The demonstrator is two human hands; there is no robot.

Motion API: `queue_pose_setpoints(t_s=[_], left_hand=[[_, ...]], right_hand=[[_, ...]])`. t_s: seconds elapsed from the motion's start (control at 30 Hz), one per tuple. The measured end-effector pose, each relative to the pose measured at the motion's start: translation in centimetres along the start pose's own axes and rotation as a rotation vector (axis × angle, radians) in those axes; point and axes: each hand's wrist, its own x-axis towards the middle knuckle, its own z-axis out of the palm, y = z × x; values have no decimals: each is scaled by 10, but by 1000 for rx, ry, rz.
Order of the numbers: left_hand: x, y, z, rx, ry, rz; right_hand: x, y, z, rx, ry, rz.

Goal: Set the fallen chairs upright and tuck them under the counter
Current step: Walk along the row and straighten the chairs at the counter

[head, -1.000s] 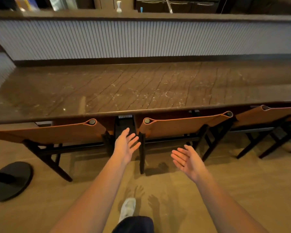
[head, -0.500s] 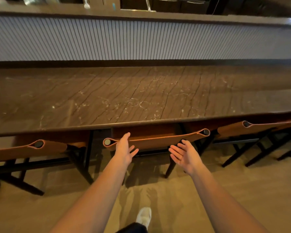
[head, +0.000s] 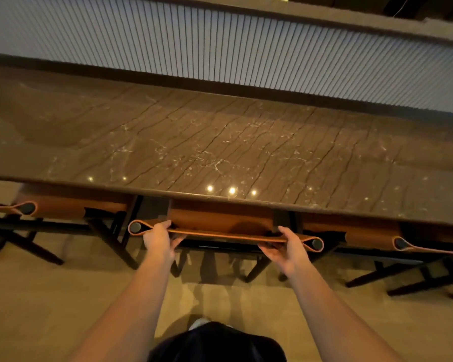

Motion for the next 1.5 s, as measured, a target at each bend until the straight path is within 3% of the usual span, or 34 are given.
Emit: queue_pose_setpoints(t_s=[0.3, 0.67, 1.23, 1.5], left_hand=[[14, 32, 2, -11, 62, 54], [18, 30, -10, 0, -9, 49], [14, 24, 11, -25, 105, 19], [9, 23, 9, 9, -21, -37]], right_hand=[[24, 15, 29, 33, -7, -33], [12, 12, 30, -23, 2, -41], [19, -4, 27, -18, -9, -27], [14, -10, 35, -32, 139, -94]])
